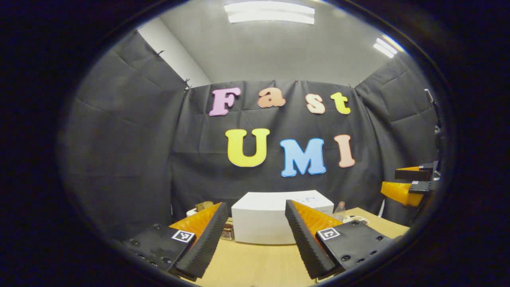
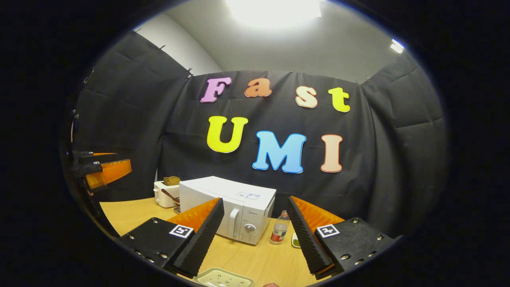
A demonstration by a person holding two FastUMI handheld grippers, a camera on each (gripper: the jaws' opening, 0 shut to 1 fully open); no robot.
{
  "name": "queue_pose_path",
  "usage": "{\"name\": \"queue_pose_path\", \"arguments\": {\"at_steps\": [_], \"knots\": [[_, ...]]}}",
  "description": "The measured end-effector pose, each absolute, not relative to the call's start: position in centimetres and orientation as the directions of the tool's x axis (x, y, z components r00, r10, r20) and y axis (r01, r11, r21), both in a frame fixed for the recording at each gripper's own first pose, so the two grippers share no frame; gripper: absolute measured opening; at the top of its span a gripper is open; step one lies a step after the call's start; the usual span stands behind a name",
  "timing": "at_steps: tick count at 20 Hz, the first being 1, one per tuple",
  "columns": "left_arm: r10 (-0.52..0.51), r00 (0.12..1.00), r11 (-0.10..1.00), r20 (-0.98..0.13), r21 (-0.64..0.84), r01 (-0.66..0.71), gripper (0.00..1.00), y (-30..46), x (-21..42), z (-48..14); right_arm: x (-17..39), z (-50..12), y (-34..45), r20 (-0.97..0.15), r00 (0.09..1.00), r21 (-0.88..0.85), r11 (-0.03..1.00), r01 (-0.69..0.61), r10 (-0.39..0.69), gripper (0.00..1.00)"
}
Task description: Open the microwave oven with the left hand, put the food in, and close the microwave oven.
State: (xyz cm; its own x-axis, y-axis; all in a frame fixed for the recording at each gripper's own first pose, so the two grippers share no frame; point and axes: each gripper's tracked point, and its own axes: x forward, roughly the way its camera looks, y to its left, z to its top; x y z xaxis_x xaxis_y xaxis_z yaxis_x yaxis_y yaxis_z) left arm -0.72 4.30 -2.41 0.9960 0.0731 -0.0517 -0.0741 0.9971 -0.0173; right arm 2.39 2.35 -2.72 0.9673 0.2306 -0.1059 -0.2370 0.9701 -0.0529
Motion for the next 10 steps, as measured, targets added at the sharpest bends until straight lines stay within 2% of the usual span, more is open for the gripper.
{"name": "queue_pose_path", "arguments": {"at_steps": [10], "knots": [[0.031, 1.000, 0.999, -0.005, 0.036, -0.031, 0.97, 2.9, -1.2, -0.8, 2.4, -1.8, 2.3, -0.062, 0.974, -0.057, 0.973, -0.222, 0.219, 0.96]]}}
